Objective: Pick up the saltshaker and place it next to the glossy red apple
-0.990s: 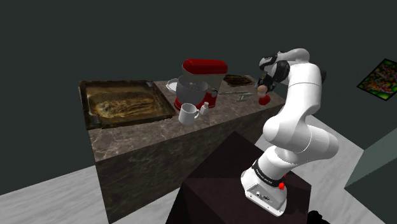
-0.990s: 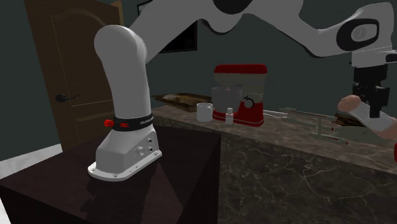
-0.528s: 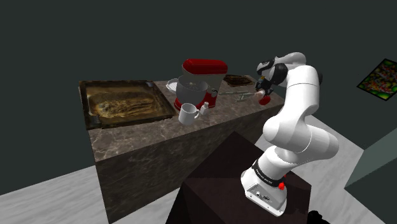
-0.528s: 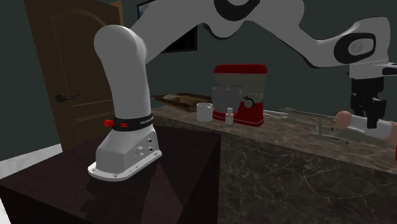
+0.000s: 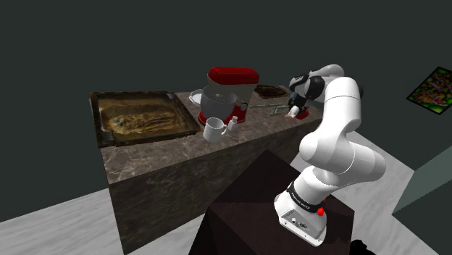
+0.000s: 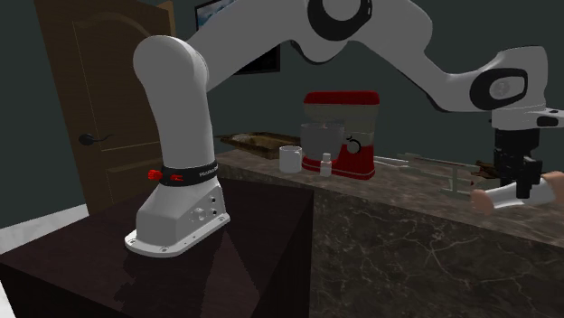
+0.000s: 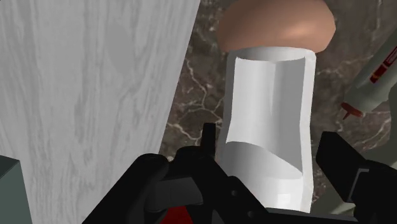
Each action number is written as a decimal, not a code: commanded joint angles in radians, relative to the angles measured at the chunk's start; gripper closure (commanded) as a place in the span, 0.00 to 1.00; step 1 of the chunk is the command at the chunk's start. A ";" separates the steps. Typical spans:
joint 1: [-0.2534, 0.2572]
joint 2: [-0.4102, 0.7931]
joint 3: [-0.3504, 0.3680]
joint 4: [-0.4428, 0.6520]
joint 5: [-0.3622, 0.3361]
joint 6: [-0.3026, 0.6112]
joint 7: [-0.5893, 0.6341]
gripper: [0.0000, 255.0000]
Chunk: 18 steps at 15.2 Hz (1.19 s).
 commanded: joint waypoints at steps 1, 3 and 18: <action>-0.001 0.017 0.002 0.005 0.002 0.013 0.001 1.00; -0.003 0.037 0.004 0.012 0.003 0.025 0.001 1.00; -0.012 0.091 0.008 0.066 0.005 0.026 0.003 0.00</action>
